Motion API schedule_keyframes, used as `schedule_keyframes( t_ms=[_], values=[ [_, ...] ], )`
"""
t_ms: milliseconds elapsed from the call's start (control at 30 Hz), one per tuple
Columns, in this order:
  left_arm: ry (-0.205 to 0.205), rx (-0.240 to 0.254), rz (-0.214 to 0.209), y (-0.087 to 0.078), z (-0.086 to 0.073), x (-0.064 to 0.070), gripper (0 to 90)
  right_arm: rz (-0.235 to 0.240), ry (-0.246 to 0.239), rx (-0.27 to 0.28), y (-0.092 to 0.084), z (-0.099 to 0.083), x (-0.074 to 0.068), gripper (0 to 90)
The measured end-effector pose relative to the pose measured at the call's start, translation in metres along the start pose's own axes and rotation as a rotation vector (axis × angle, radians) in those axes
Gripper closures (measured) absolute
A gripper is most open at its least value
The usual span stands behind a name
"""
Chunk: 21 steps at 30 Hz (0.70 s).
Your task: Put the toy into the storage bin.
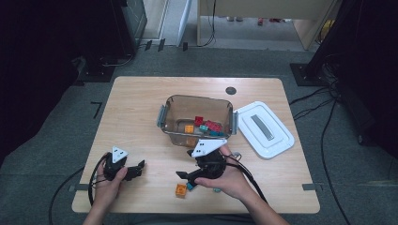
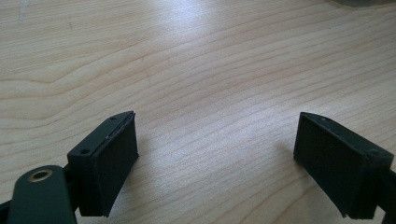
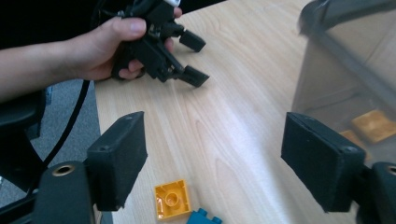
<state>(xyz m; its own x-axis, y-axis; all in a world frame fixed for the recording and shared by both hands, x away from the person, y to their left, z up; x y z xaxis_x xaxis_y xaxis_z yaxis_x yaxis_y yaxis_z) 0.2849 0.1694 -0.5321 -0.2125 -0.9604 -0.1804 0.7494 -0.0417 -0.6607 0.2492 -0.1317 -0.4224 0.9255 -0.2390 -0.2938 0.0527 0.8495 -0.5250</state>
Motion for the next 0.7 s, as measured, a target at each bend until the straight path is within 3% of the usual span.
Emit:
schedule_keyframes(
  t_ms=[333, 467, 700],
  values=[
    [-0.001, 0.000, 0.000, 0.000, 0.000, 0.000, 13.5, 0.037, -0.001, -0.062, 0.026, -0.027, 0.000, 35.7],
    [-0.001, 0.000, 0.000, 0.000, 0.000, 0.000, 13.5, 0.030, -0.016, -0.089, 0.034, -0.035, -0.001, 40.2],
    [0.000, 0.000, 0.000, 0.000, 0.000, 0.000, 13.5, 0.048, -0.021, -0.151, 0.050, -0.049, -0.001, 43.5]
  ],
)
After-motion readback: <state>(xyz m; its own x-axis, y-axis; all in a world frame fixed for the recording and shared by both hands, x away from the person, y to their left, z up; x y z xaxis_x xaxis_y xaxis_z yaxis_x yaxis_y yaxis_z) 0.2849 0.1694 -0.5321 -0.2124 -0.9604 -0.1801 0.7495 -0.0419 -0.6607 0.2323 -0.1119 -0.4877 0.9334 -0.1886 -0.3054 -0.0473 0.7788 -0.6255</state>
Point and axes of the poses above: each handheld gripper's, and its own axes: y roughly forward along the jaws, z roughly out of its top, x roughly to its right, the point moved 2 cm from there along y, roughly forward along the jaws, and after that the axes turned 15 degrees about z, right-handed, at the moved point
